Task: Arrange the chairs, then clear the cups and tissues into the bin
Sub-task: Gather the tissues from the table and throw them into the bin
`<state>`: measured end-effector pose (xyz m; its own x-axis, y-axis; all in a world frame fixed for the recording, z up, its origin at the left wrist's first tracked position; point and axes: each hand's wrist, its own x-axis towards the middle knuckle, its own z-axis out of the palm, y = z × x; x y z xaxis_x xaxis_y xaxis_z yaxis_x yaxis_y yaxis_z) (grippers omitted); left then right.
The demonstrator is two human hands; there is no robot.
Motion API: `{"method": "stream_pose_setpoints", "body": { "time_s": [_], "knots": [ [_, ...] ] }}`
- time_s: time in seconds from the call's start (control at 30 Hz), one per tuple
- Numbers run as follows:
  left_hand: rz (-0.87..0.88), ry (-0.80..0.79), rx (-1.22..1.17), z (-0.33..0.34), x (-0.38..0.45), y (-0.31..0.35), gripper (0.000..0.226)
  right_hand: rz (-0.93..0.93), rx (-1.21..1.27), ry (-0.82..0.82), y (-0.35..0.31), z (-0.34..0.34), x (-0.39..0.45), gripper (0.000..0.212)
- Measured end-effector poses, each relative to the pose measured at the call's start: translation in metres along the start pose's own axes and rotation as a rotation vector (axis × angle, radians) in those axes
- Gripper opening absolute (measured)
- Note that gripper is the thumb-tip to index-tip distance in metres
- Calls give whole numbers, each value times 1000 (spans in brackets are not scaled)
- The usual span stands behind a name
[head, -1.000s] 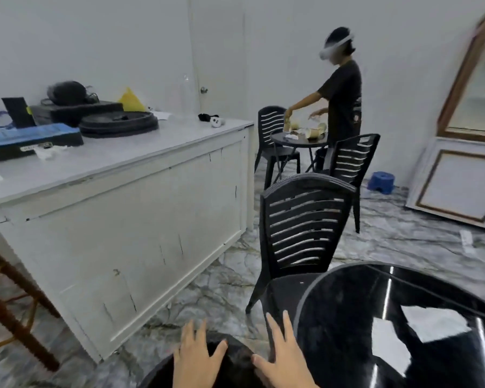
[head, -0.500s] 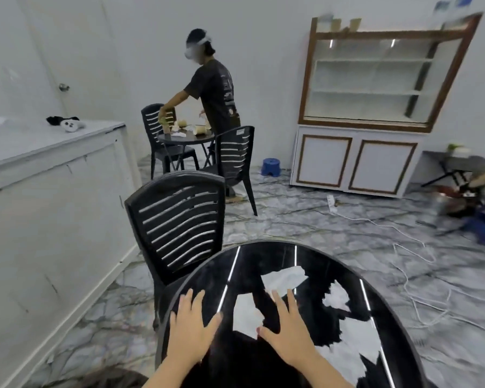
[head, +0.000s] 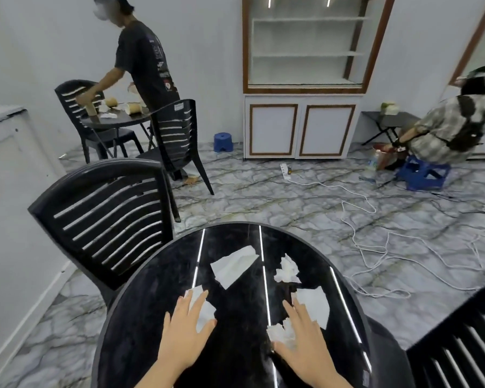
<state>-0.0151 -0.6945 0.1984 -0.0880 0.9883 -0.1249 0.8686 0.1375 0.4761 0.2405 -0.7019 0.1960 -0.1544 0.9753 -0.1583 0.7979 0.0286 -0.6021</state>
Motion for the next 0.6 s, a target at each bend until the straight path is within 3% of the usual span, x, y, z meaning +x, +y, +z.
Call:
{"method": "stream_pose_setpoints", "body": {
  "time_s": [0.27,0.43,0.6],
  "knots": [
    [47,-72,89,13,23,-22,61,98,-165,59,4,32,-4,93],
    [103,1,186,30,22,-35,88,141,-279,69,-1,42,-3,101],
    [157,19,203,38,23,-41,75,162,-183,130,2,47,-1,101]
  ]
}}
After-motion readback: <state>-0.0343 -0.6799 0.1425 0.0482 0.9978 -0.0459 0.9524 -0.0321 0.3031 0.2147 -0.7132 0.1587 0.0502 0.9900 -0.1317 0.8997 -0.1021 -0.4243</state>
